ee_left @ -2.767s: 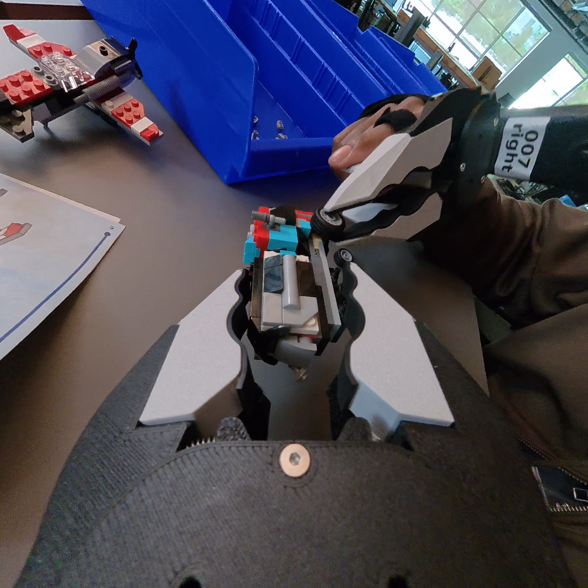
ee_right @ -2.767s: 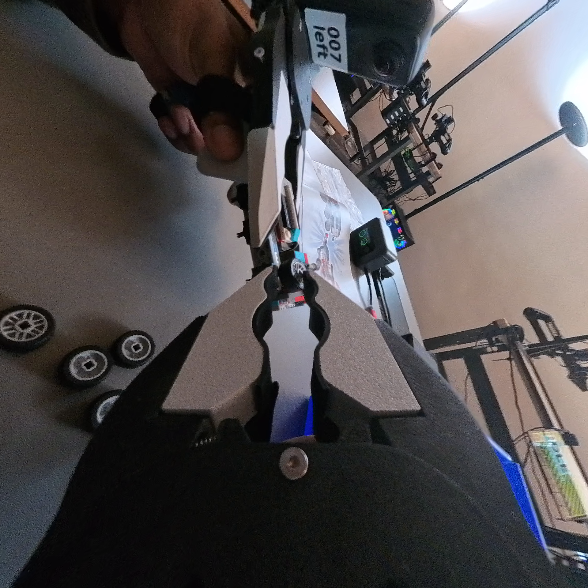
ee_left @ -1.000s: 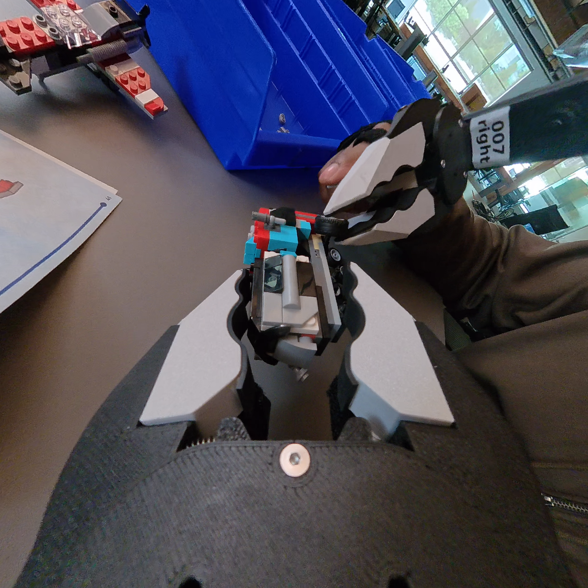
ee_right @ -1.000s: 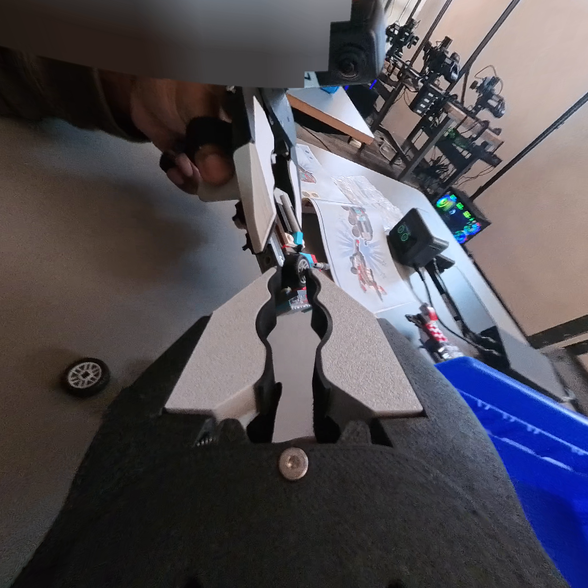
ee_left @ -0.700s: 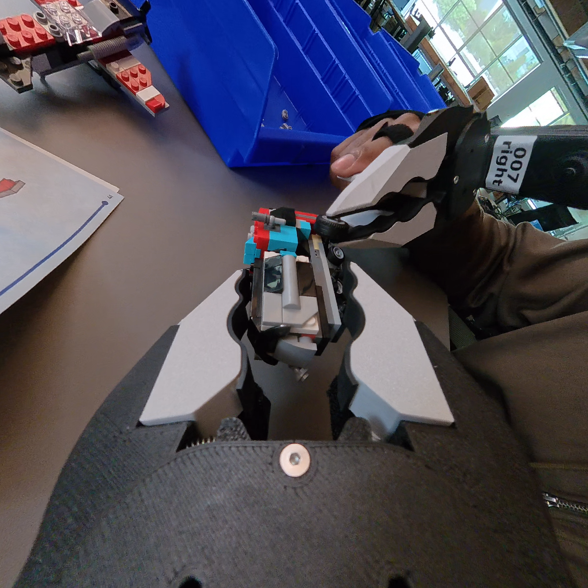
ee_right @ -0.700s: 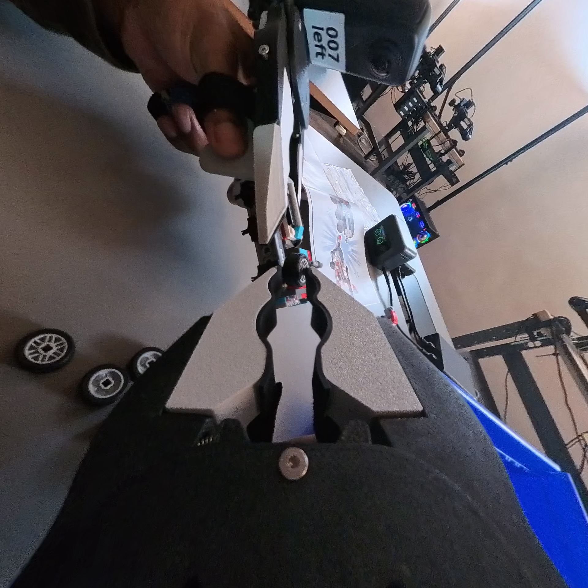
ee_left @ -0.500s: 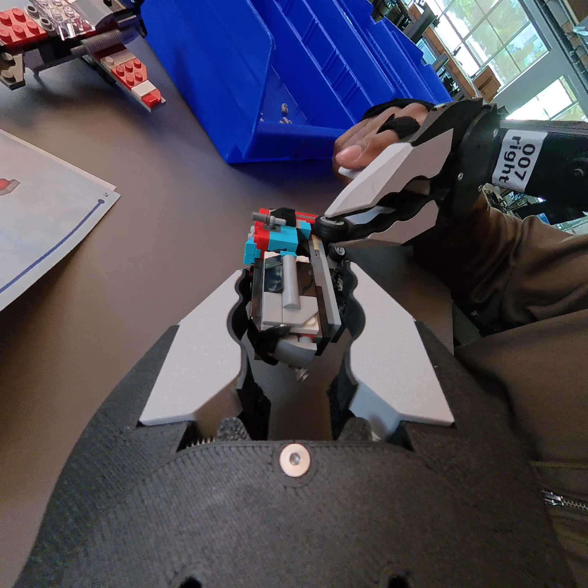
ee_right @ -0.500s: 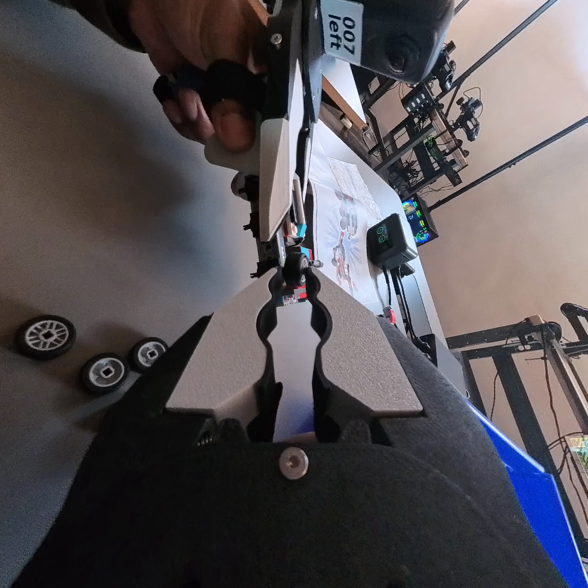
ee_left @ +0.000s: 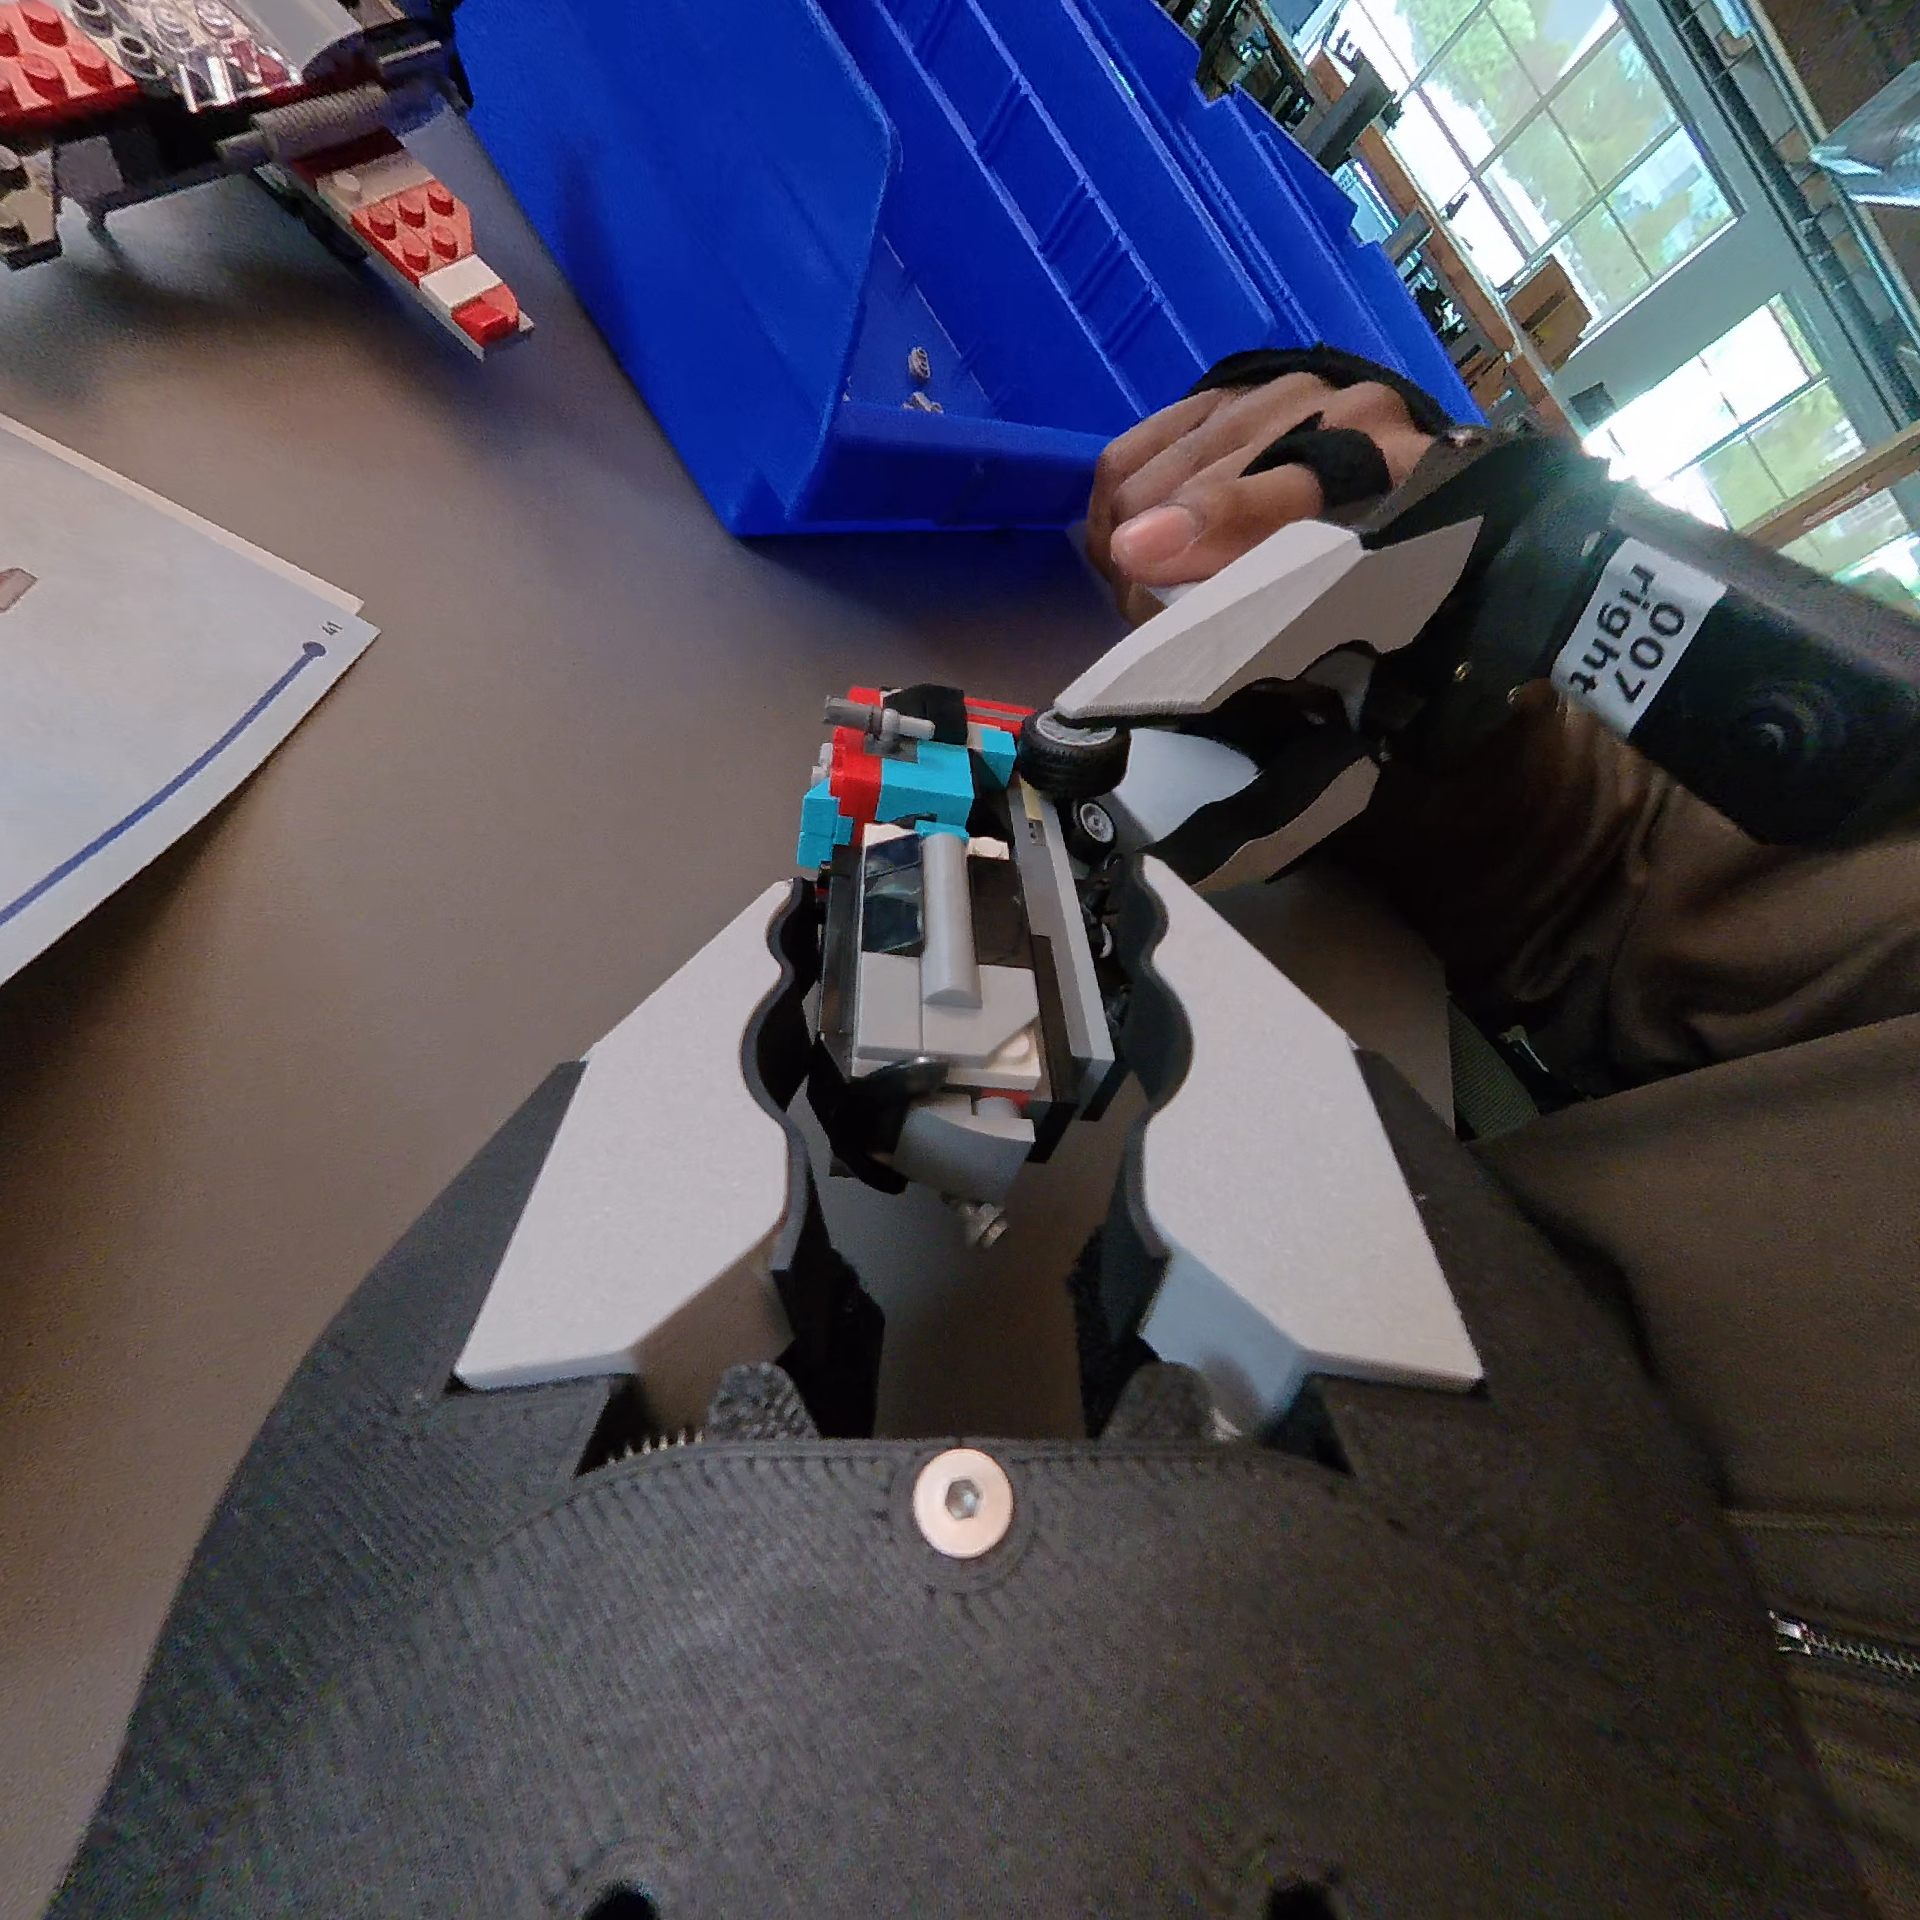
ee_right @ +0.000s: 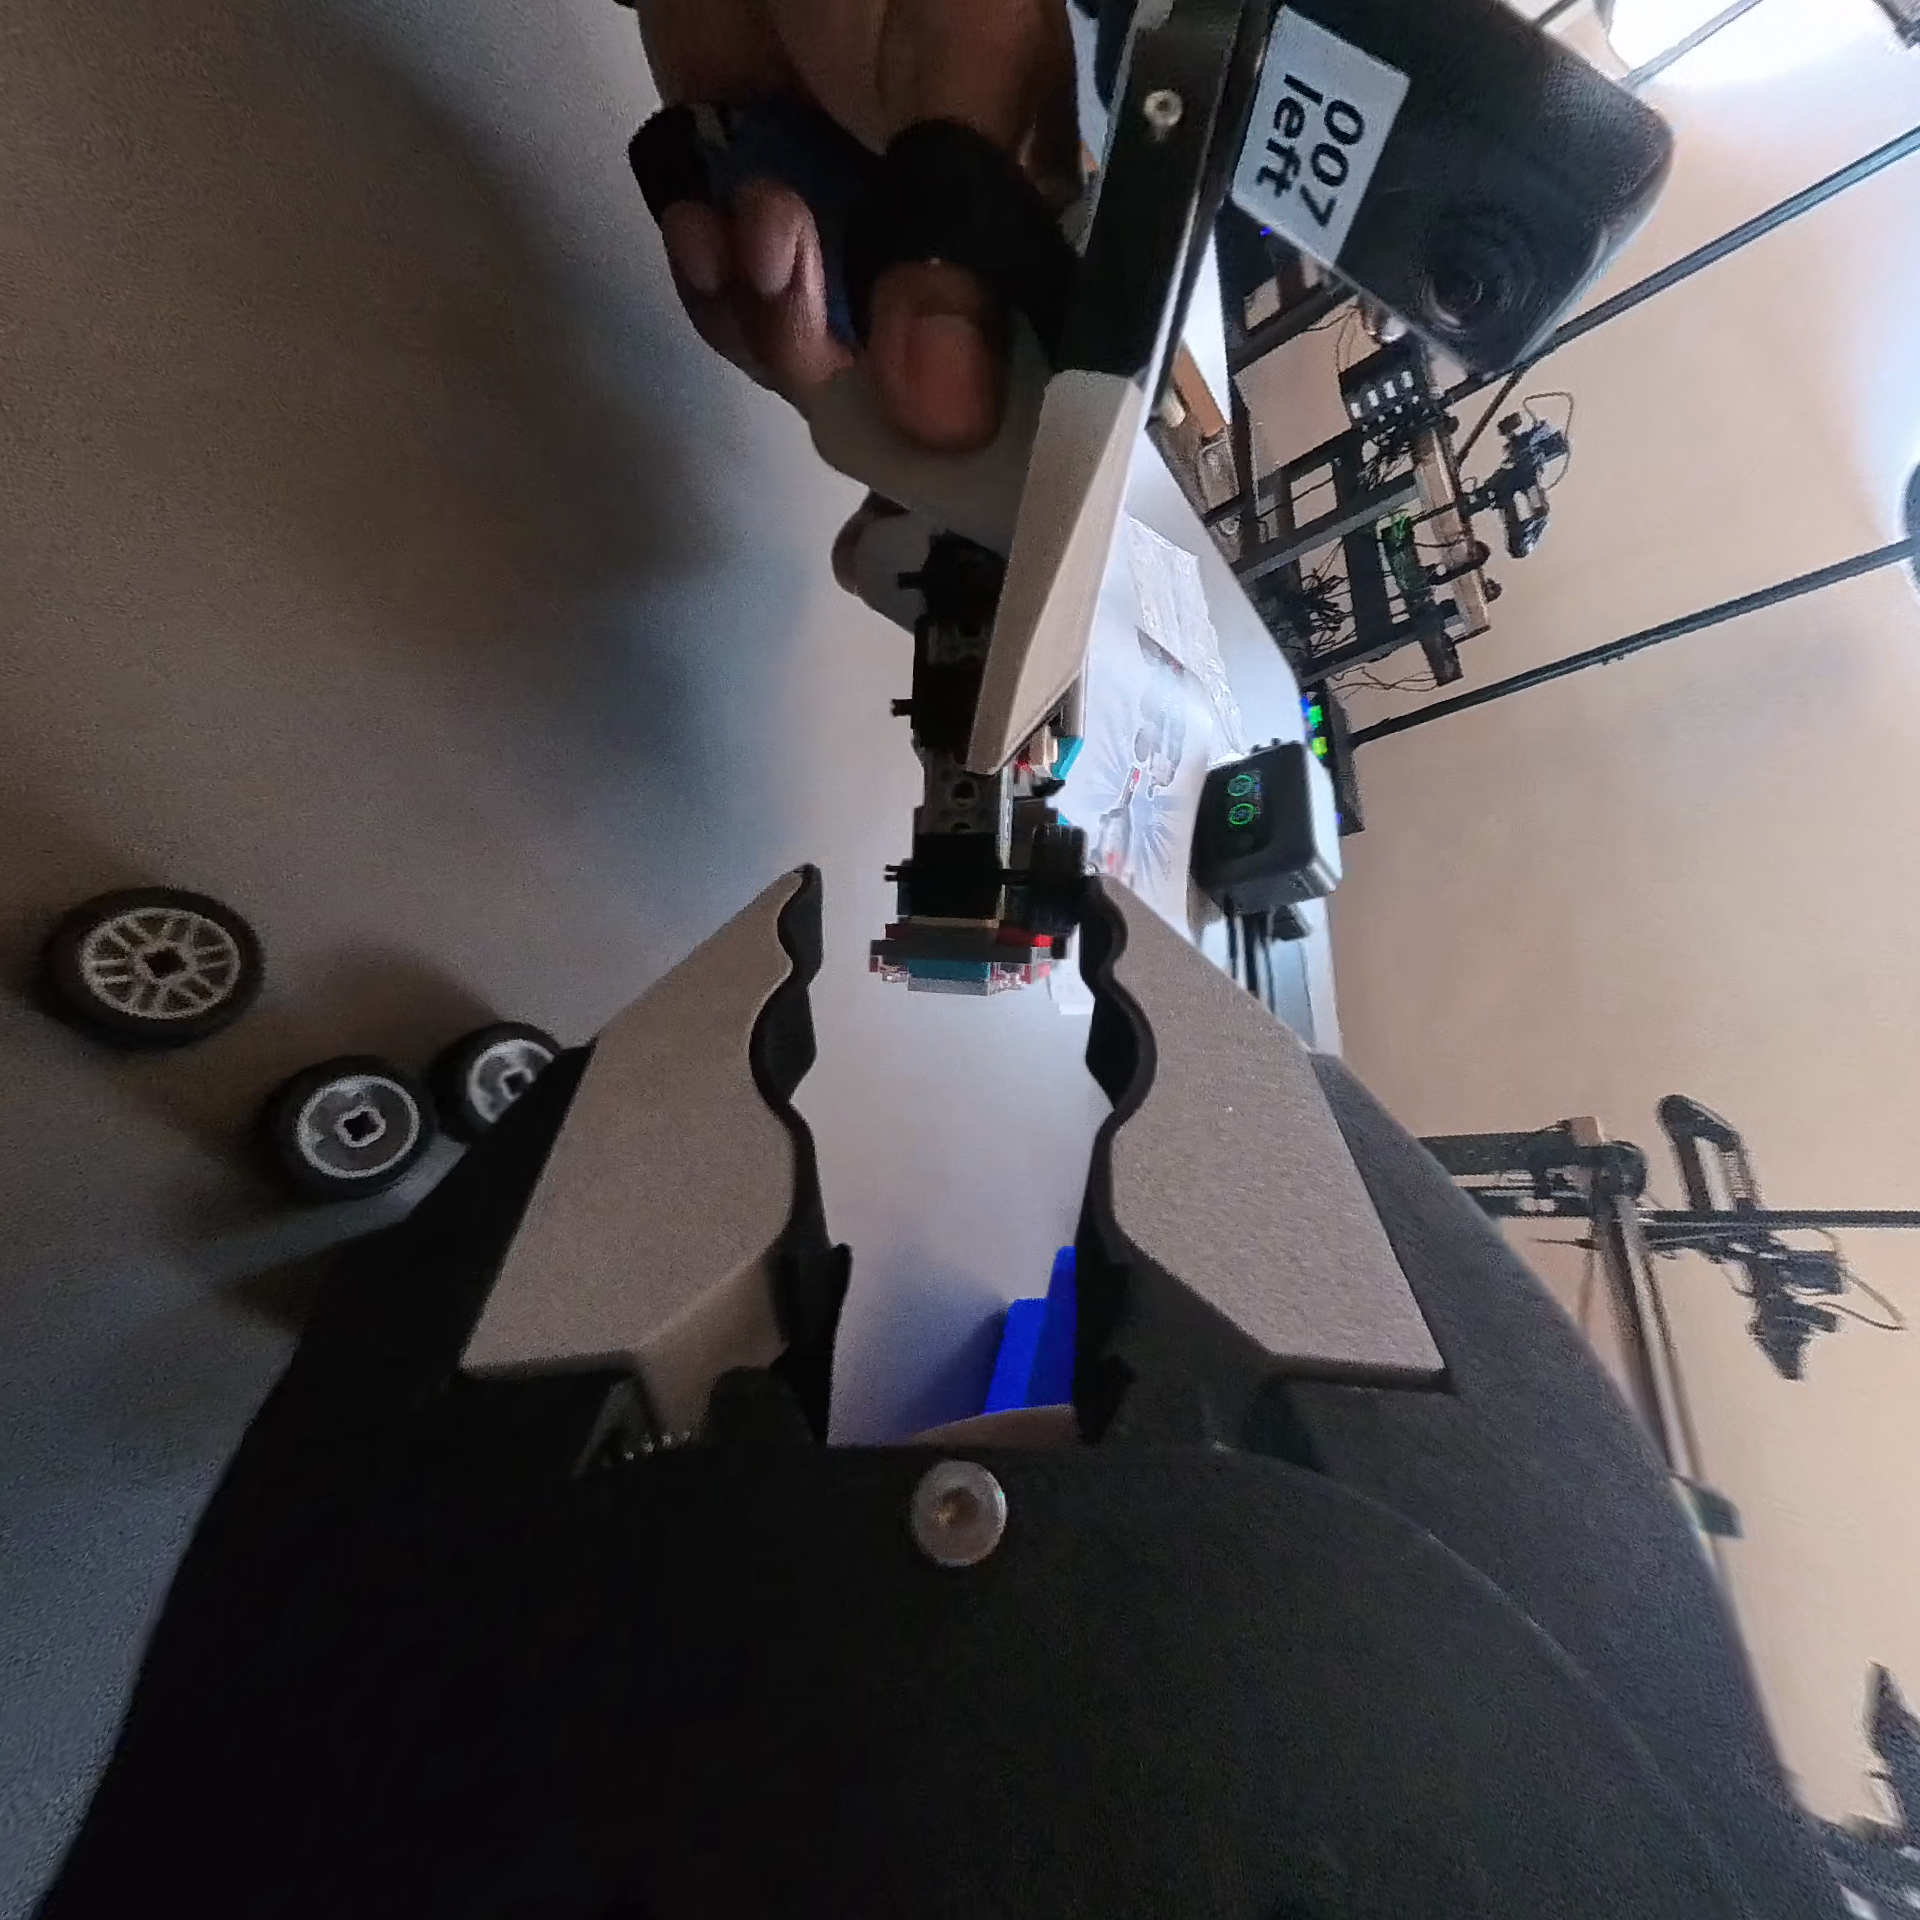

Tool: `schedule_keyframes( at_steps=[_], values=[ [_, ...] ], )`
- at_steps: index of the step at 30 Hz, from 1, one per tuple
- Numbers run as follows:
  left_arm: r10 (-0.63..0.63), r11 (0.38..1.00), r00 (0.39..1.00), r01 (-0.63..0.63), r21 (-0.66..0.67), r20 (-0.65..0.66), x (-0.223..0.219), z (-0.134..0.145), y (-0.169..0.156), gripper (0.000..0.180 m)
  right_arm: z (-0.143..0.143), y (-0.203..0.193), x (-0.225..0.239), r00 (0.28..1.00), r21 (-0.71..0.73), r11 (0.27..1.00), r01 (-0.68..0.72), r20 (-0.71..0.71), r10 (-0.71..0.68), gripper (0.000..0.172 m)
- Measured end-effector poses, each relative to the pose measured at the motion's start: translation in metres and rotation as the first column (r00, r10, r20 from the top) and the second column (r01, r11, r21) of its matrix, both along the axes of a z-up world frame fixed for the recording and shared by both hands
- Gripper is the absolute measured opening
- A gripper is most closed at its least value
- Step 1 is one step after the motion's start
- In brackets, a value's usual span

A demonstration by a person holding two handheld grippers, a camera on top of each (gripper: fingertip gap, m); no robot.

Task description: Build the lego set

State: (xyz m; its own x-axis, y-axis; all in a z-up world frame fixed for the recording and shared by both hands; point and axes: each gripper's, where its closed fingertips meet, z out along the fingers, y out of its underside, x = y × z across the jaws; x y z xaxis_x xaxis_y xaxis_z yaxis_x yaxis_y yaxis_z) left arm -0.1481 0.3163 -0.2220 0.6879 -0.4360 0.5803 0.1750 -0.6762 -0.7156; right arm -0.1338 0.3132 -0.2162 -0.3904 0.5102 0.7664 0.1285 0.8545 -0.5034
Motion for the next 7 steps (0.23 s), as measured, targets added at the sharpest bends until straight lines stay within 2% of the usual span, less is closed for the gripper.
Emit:
schedule_keyframes(
  at_steps=[7],
  values=[
    [0.011,1.000,0.999,-0.011,-0.004,0.031,-0.0020,0.0018,0.0007,0.061,0.0052,0.0019,-0.0081,0.994,0.121,0.992,0.029,-0.104,-0.016,0.043]
  ],
)
